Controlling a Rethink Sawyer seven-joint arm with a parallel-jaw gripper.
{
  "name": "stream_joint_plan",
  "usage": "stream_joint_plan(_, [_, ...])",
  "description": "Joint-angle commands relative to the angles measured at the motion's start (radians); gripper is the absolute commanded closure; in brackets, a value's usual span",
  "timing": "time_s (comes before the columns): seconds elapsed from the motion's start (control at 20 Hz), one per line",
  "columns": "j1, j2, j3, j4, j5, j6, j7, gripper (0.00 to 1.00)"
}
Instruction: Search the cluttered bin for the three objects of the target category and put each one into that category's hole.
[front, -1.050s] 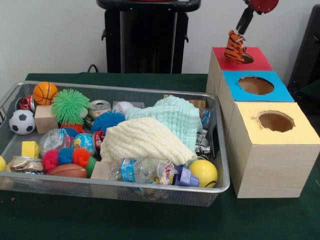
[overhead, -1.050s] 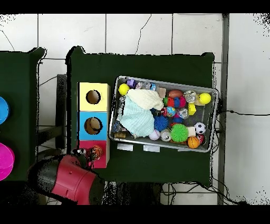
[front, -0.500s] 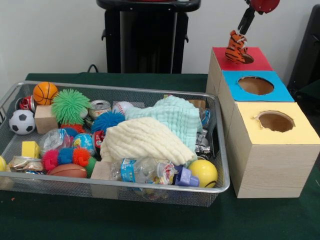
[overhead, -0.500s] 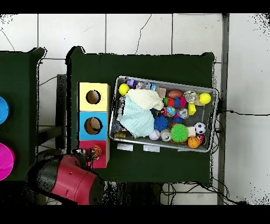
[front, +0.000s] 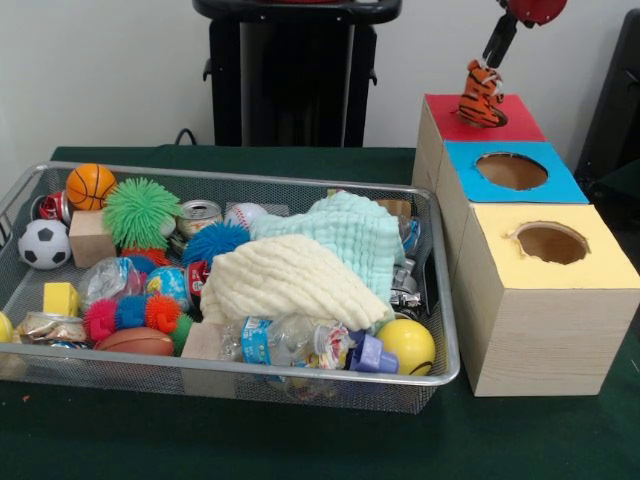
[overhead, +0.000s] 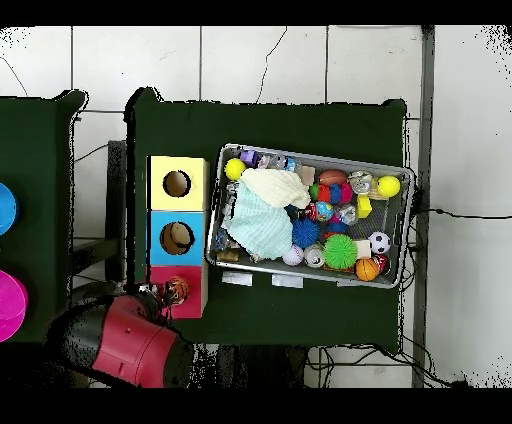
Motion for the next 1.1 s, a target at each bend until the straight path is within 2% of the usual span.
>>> stream_joint_plan(0.05, [-0.002, 0.021, 0.115, 0.073, 0.052, -0.013, 0.268, 1.00])
stream_joint_plan(0.35, [-0.005, 0.020, 0.112, 0.078, 0.040, -0.023, 0.241, 1.00])
stream_joint_plan(0.4, [-0.006, 0.019, 0.114, 0.080, 0.040, -0.027, 0.235, 0.00])
stream_joint_plan(0.65, [-0.010, 0.016, 0.115, 0.083, 0.043, -0.028, 0.233, 0.00])
stream_joint_plan(0.8, [0.007, 0.023, 0.109, 0.078, 0.073, -0.003, 0.307, 0.00])
stream_joint_plan(1.1, [0.004, -0.005, 0.090, 0.056, 0.066, 0.041, 0.282, 0.00])
